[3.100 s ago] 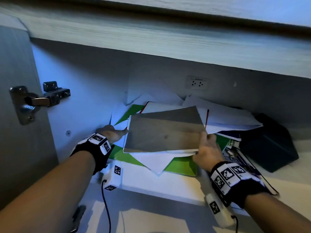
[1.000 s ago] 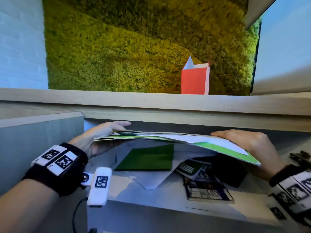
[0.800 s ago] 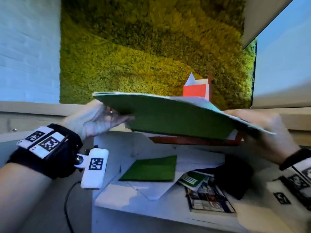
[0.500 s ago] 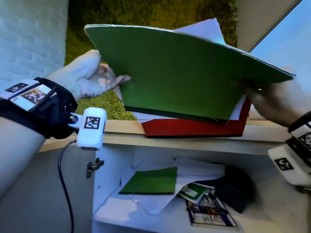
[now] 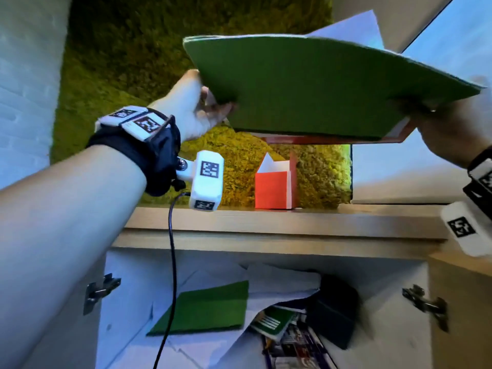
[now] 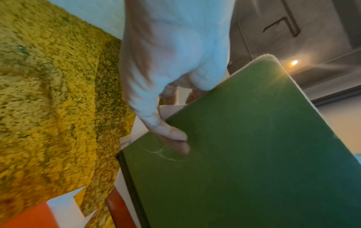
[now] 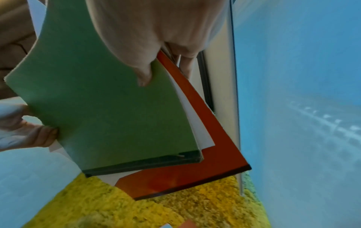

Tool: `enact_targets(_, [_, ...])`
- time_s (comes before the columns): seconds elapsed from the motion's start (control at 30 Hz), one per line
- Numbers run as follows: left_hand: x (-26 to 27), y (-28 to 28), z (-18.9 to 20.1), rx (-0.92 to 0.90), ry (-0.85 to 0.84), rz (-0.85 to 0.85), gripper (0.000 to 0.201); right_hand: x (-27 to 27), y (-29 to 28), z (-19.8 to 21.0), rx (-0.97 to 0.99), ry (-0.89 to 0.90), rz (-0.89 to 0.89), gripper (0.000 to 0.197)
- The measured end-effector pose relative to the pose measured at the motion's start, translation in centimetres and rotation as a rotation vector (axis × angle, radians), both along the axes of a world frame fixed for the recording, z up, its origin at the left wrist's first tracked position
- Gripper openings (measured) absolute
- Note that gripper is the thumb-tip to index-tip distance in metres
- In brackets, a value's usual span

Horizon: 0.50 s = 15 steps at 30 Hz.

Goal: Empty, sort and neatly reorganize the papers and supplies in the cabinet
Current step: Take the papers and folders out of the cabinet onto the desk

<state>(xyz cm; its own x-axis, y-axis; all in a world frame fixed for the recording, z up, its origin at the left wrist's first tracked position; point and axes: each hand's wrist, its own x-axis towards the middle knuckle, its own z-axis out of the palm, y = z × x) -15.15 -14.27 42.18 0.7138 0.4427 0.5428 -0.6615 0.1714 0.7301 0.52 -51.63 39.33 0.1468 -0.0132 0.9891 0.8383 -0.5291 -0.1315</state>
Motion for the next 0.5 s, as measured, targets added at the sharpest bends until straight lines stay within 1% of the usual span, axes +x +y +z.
enact_targets(0.03, [0.4,-0.8,-0.2,0.028,0.005,0.012,0.029,0.8,-0.8,-0.3,-0.03,0.0,-0.001,0.088])
enact_targets(0.07, [1.1,-1.3,-0.5,0.059,0.024,0.011,0.025,-0.5,-0.8,-1.1,-0.045,0.01,-0.029,0.074])
enact_targets(0.1, [1.8,-2.5,-1.8,0.11,0.068,-0.052,0.022,-2.8,-0.3,-2.2,-0.047,0.029,-0.058,0.054])
enact_targets(0.13, [2.9,-2.9,-2.5,0.149,0.122,-0.072,0.021,-3.6,-0.1,-2.9,-0.06,0.031,-0.111,0.034])
enact_targets(0.17, [4.1,-3.3,-3.6,0.151,0.164,-0.116,0.021,-3.7,-0.2,-3.6,-0.128,0.026,-0.174,0.027])
enact_targets(0.23, [6.0,-3.3,-5.2,0.171,0.246,-0.137,0.023,-2.8,-0.7,-5.1,-0.258,-0.035,-0.332,0.02])
enact_targets(0.3, [7.5,-3.8,-6.7,0.203,0.266,-0.131,0.02,-1.4,-1.9,-6.1,-0.367,-0.098,-0.426,0.025])
enact_targets(0.37, [9.2,-4.0,-7.8,0.228,0.283,-0.072,0.029,-0.4,-2.8,-6.4,-0.424,-0.094,-0.511,0.032])
enact_targets(0.43, [10.4,-3.9,-8.6,0.323,0.336,0.05,0.036,0.1,-2.8,-6.8,-0.475,-0.06,-0.601,0.035])
enact_targets(0.5, [11.3,-3.9,-9.3,0.439,0.374,0.166,0.036,0.8,-1.9,-7.3,-0.554,-0.052,-0.683,0.042])
